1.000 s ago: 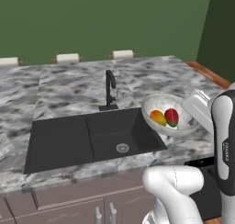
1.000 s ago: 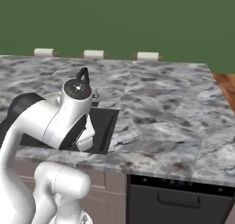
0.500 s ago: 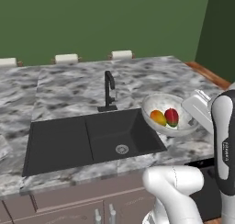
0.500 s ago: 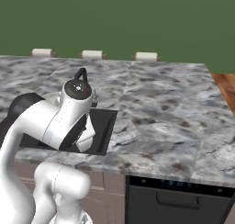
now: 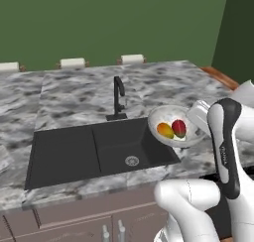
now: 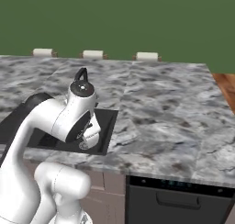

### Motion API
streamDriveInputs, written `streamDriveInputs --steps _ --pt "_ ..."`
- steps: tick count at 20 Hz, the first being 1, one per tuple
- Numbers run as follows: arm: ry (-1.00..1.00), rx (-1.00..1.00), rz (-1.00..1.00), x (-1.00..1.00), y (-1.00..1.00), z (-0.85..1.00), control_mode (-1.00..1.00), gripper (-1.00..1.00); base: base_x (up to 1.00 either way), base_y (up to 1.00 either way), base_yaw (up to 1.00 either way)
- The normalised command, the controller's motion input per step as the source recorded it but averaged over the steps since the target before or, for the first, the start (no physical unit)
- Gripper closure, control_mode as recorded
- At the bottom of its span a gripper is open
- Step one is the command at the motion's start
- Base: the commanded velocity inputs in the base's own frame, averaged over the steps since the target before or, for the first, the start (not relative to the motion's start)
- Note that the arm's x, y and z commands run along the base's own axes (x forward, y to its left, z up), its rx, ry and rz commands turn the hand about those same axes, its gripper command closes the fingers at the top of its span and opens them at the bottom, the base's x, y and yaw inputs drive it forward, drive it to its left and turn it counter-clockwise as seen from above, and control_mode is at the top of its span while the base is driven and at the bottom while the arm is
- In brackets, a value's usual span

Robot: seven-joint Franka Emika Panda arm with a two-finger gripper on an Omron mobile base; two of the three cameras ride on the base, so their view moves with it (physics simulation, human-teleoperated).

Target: Dump the mangos from the bowl so the bowl can be washed. Place the bowl in the sink after clearing the leftovers.

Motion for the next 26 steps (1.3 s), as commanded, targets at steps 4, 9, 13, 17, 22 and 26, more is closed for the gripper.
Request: streamDriveInputs --steps 4,9,13,17,22,26 --pt "0.05 -0.12 0.00 0.42 0.00 -0.70 -1.00 1.00 0.00 0.00 0.00" --pt "0.01 -0.20 0.00 0.83 0.09 -0.59 -1.00 1.00 0.00 0.00 0.00" --pt "0.07 -0.12 0.00 0.85 0.09 -0.23 -1.00 1.00 0.00 0.00 0.00" --pt "0.11 -0.10 0.00 0.92 0.08 -0.08 -1.00 1.00 0.00 0.00 0.00" --pt "0.13 -0.05 0.00 0.56 0.00 -0.03 -1.00 1.00 0.00 0.00 0.00" --pt "0.08 -0.04 0.00 0.06 0.11 -0.18 -1.00 1.00 0.00 0.00 0.00"
